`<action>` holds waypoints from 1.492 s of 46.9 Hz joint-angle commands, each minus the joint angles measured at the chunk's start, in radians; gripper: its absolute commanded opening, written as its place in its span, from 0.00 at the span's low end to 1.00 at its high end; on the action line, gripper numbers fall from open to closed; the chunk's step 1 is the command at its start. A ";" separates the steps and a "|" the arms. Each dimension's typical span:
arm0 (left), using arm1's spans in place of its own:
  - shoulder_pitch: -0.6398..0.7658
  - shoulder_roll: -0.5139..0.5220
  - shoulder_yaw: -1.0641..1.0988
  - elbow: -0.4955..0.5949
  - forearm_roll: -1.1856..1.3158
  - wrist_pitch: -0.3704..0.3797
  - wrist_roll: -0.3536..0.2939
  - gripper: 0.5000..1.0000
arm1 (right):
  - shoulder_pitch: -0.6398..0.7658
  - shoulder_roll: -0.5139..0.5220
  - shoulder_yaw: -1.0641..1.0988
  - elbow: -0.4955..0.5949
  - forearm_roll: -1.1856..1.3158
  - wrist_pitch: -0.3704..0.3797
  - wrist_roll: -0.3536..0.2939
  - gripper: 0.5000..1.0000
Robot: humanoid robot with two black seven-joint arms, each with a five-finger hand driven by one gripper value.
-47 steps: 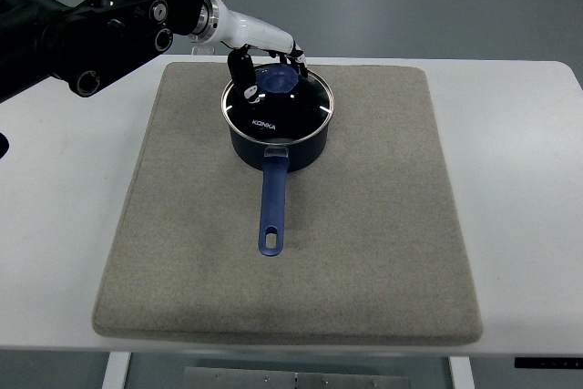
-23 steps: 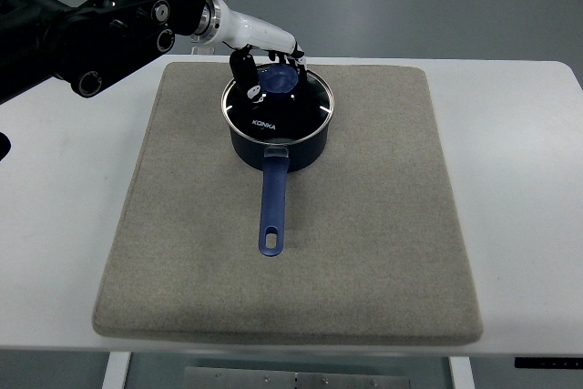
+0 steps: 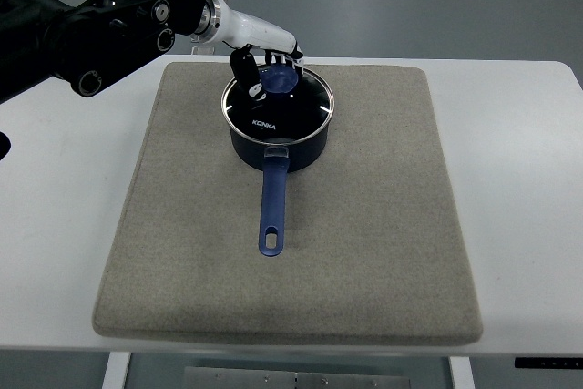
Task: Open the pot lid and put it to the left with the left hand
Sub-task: 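Lift the glass lid off the saucepan with the left hand, then carry the lid beside the saucepan and lower it onto the pad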
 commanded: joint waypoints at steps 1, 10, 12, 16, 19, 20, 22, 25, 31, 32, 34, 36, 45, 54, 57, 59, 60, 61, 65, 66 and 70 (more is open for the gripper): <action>0.000 0.000 0.000 0.000 0.000 0.000 0.000 0.38 | 0.000 0.000 0.000 0.000 0.000 0.000 0.000 0.83; 0.000 0.000 -0.002 0.000 0.000 0.000 0.000 0.18 | 0.000 0.000 0.000 0.000 0.000 0.001 0.000 0.83; -0.002 0.000 -0.003 0.000 0.000 0.000 0.000 0.18 | 0.000 0.000 0.000 0.000 0.000 0.000 0.000 0.83; -0.002 0.000 -0.006 0.000 0.000 0.000 0.000 0.17 | 0.000 0.000 0.000 0.000 0.000 0.000 0.000 0.83; -0.002 0.000 -0.008 0.000 0.000 0.000 0.001 0.12 | 0.000 0.000 0.000 0.000 0.000 0.000 0.000 0.83; -0.002 0.000 -0.008 0.000 0.000 0.000 0.001 0.12 | 0.000 0.000 0.000 0.000 0.000 0.001 -0.001 0.83; -0.003 0.000 -0.009 0.000 0.000 0.000 0.001 0.11 | 0.000 0.000 0.000 0.000 -0.002 0.000 0.000 0.83; -0.008 0.002 -0.011 0.000 0.000 0.000 0.001 0.02 | 0.000 0.000 0.000 0.000 0.000 0.000 0.000 0.83; -0.014 0.006 -0.012 -0.002 -0.001 0.000 0.001 0.00 | -0.001 0.000 0.000 0.000 0.000 0.000 0.000 0.83; -0.016 0.008 -0.012 -0.002 -0.001 0.000 0.001 0.00 | 0.000 0.000 0.000 0.000 0.000 0.000 0.000 0.83; -0.017 0.009 -0.012 -0.003 -0.001 0.000 0.001 0.00 | 0.000 0.000 0.000 0.000 0.000 0.000 0.000 0.83; -0.020 0.011 -0.012 -0.006 -0.003 0.000 0.001 0.00 | 0.000 0.000 0.000 0.000 0.000 0.000 0.000 0.83; -0.040 0.034 -0.012 -0.011 -0.009 -0.002 0.001 0.00 | 0.000 0.000 0.000 0.000 0.000 0.000 0.000 0.83; -0.054 0.080 -0.012 -0.023 -0.018 -0.012 0.001 0.00 | 0.000 0.000 0.000 0.000 0.000 0.000 0.000 0.83; -0.054 0.104 -0.012 -0.026 -0.018 -0.014 0.001 0.00 | 0.000 0.000 0.000 0.000 0.000 0.000 0.000 0.83; -0.054 0.124 -0.012 -0.031 -0.018 -0.014 0.001 0.00 | 0.000 0.000 0.000 0.000 0.000 0.000 0.000 0.83; -0.054 0.133 -0.012 -0.032 -0.017 -0.014 0.000 0.00 | 0.000 0.000 0.000 0.000 0.000 0.001 0.000 0.83; -0.052 0.144 -0.012 -0.032 -0.017 -0.014 0.000 0.00 | 0.000 0.000 0.000 0.000 0.000 0.000 0.000 0.83; -0.049 0.190 -0.012 -0.043 -0.017 -0.014 0.000 0.00 | 0.000 0.000 0.000 0.000 0.000 0.000 0.000 0.83; -0.049 0.201 -0.012 -0.044 -0.017 -0.014 0.000 0.00 | 0.000 0.000 0.000 0.000 0.000 0.000 -0.001 0.83; -0.037 0.233 -0.011 -0.044 -0.017 -0.014 0.000 0.00 | 0.000 0.000 0.000 0.000 0.000 0.001 0.000 0.83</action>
